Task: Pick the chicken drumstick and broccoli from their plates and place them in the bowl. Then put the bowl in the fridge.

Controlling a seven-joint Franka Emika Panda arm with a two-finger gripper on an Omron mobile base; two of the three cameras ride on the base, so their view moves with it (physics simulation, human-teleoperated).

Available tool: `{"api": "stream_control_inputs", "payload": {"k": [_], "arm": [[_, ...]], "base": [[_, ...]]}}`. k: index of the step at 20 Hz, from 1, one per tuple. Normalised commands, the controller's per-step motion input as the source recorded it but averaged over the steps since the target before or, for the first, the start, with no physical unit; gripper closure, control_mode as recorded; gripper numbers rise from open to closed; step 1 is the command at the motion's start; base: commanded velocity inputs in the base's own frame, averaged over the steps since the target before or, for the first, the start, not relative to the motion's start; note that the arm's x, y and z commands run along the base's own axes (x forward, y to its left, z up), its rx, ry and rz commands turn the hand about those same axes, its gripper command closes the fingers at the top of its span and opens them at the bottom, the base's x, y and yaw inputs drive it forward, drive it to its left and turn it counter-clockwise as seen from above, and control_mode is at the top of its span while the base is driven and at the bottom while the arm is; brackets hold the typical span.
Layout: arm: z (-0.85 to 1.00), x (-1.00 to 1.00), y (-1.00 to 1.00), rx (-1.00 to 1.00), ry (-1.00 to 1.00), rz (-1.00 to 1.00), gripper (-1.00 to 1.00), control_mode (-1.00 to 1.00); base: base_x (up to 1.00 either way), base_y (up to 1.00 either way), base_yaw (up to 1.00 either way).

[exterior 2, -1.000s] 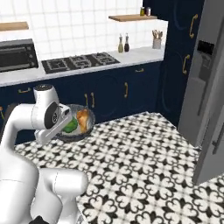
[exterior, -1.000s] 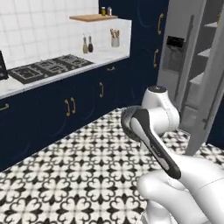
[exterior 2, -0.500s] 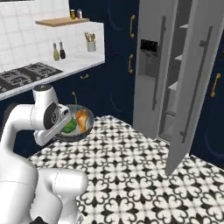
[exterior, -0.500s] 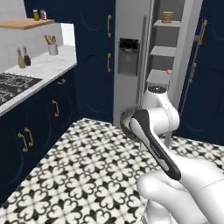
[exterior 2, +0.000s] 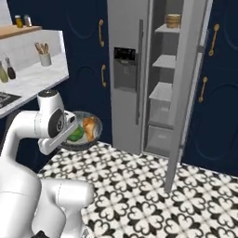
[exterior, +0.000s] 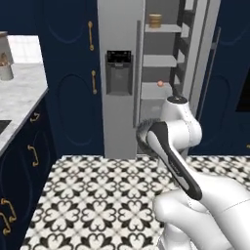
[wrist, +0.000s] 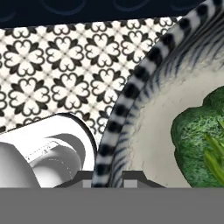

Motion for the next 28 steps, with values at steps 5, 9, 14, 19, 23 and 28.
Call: {"api": "stream_control_inputs", "payload": {"k": [5,9,14,19,23,28], "arm": [[0.0,0.0,0.0,0.0,0.0,0.0,1.0,1.0],[0.0,0.0,0.0,0.0,0.0,0.0,1.0,1.0],[0.0,0.0,0.0,0.0,0.0,0.0,1.0,1.0],[0.0,0.0,0.0,0.0,0.0,0.0,1.0,1.0],[0.0,0.0,0.0,0.0,0.0,0.0,1.0,1.0],[0.0,0.0,0.0,0.0,0.0,0.0,1.0,1.0]], "base": [[1.0,0.84,-0.56],[0.9,0.47,-0.25],[0.69,0.0,-0.05],[0.65,0.07,-0.17],[0.53,0.06,-0.27],[0.27,-0.01,-0.02]]}}
